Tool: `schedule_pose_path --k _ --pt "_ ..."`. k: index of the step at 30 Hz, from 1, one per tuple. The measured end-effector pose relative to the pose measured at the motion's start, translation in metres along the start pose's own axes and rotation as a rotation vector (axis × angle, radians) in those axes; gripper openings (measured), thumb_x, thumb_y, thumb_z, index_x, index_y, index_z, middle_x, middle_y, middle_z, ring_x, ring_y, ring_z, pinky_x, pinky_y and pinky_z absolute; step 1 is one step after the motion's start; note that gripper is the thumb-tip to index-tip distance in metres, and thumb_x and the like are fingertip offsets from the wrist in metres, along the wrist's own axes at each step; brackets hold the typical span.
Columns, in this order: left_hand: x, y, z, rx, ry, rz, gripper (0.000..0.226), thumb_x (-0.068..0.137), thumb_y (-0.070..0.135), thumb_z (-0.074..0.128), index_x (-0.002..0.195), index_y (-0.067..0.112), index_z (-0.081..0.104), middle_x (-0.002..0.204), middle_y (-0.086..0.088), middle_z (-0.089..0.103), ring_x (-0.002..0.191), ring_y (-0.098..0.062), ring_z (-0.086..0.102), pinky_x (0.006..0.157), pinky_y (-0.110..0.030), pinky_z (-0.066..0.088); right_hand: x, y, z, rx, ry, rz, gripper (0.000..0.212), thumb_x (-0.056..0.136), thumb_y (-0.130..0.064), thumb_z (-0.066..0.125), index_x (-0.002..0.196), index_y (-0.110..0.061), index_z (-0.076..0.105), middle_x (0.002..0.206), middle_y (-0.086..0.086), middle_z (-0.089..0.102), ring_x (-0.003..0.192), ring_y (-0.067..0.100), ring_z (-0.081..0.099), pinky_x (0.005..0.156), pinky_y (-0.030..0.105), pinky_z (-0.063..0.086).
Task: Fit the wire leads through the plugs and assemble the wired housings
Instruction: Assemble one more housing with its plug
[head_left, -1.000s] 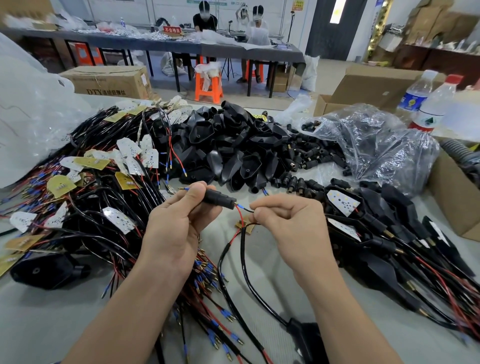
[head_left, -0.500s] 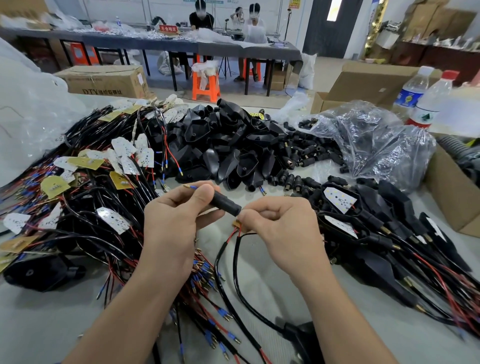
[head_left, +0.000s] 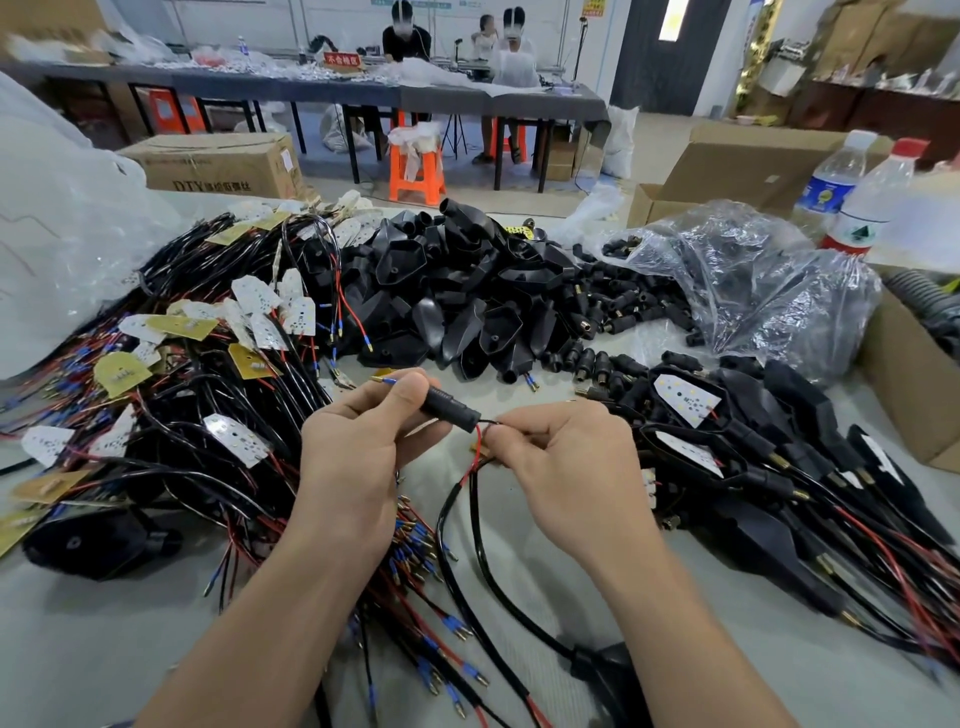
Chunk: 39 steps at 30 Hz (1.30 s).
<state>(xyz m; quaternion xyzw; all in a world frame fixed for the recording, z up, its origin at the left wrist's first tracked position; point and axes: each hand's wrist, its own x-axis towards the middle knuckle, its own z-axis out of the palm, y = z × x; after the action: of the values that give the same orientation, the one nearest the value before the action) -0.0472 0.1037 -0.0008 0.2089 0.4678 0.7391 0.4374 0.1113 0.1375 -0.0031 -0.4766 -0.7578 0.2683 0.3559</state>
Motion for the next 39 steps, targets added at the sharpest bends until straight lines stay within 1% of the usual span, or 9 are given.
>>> schedule_pose_path --k 2,5,9,17,21,24,27,32,39 --pt "0.001 0.001 -0.001 -0.018 0.000 -0.012 0.013 0.070 0.023 0.075 0.076 0.012 0.078 0.084 -0.007 0.077 0.075 -0.015 0.075 0.061 -0.023 0.060 0.000 -0.002 -0.003 0.089 -0.063 0.039 0.026 0.091 -0.031 0.068 0.078 -0.009 0.074 0.060 0.010 0.055 0.052 0.007 0.040 0.049 0.023 0.035" --pt "0.005 0.004 -0.004 -0.061 -0.007 -0.024 0.021 0.071 0.023 0.074 0.085 0.007 0.074 0.083 -0.005 0.076 0.073 -0.012 0.073 0.062 -0.022 0.060 0.002 -0.006 -0.007 0.594 -0.195 0.255 0.034 0.102 -0.025 0.055 0.086 -0.009 0.080 0.078 0.010 0.077 0.070 0.015 0.070 0.065 0.026 0.055" --pt "0.006 0.005 -0.005 -0.093 -0.043 -0.032 0.009 0.072 0.022 0.074 0.073 0.014 0.078 0.085 -0.007 0.076 0.076 -0.013 0.074 0.061 -0.022 0.060 0.001 -0.009 -0.008 0.776 -0.286 0.346 0.038 0.107 -0.025 0.049 0.091 -0.005 0.078 0.087 0.015 0.078 0.073 0.019 0.072 0.065 0.021 0.056" --pt "0.001 0.003 -0.003 -0.020 -0.094 -0.041 0.012 0.071 0.023 0.073 0.079 0.017 0.081 0.086 -0.008 0.078 0.073 -0.012 0.074 0.059 -0.020 0.059 0.000 -0.010 0.001 0.502 -0.167 0.213 0.030 0.098 -0.019 0.060 0.077 -0.009 0.079 0.073 0.010 0.076 0.066 0.016 0.069 0.069 0.029 0.053" --pt "0.001 0.003 -0.002 -0.057 -0.070 -0.056 0.029 0.072 0.021 0.072 0.099 0.010 0.073 0.084 -0.007 0.078 0.067 -0.011 0.072 0.059 -0.021 0.059 -0.002 -0.010 0.000 0.723 -0.260 0.313 0.036 0.105 -0.023 0.052 0.088 -0.005 0.078 0.080 0.012 0.077 0.072 0.018 0.071 0.068 0.025 0.056" --pt "0.000 0.005 -0.003 -0.068 -0.096 -0.075 0.018 0.073 0.022 0.071 0.088 0.014 0.076 0.086 -0.005 0.078 0.068 -0.010 0.074 0.058 -0.020 0.058 -0.003 -0.012 -0.003 0.861 -0.394 0.342 0.033 0.107 -0.015 0.046 0.096 -0.004 0.075 0.083 0.014 0.077 0.076 0.024 0.073 0.072 0.025 0.058" --pt "-0.003 0.008 -0.003 -0.101 -0.186 -0.157 0.015 0.075 0.027 0.070 0.073 0.021 0.083 0.091 -0.001 0.079 0.074 -0.008 0.075 0.061 -0.019 0.059 -0.002 -0.012 -0.003 0.856 -0.327 0.329 0.030 0.102 -0.013 0.057 0.080 -0.010 0.078 0.072 0.013 0.073 0.064 0.021 0.068 0.063 0.023 0.055" --pt "-0.001 0.013 -0.007 -0.140 -0.235 -0.223 0.020 0.080 0.027 0.066 0.083 0.023 0.085 0.101 -0.002 0.080 0.089 -0.012 0.077 0.065 -0.022 0.061 -0.001 -0.011 0.004 0.786 -0.204 0.280 0.025 0.093 -0.019 0.070 0.070 -0.012 0.075 0.062 0.011 0.067 0.056 0.019 0.059 0.065 0.036 0.046" --pt "0.002 0.016 -0.012 0.149 -0.212 0.054 0.017 0.074 0.030 0.072 0.083 0.023 0.084 0.096 0.000 0.079 0.091 -0.008 0.072 0.078 -0.020 0.057 -0.004 -0.014 0.003 0.560 -0.246 0.212 0.016 0.085 -0.036 0.071 0.089 -0.021 0.072 0.071 0.005 0.075 0.049 0.013 0.054 0.051 0.021 0.042"
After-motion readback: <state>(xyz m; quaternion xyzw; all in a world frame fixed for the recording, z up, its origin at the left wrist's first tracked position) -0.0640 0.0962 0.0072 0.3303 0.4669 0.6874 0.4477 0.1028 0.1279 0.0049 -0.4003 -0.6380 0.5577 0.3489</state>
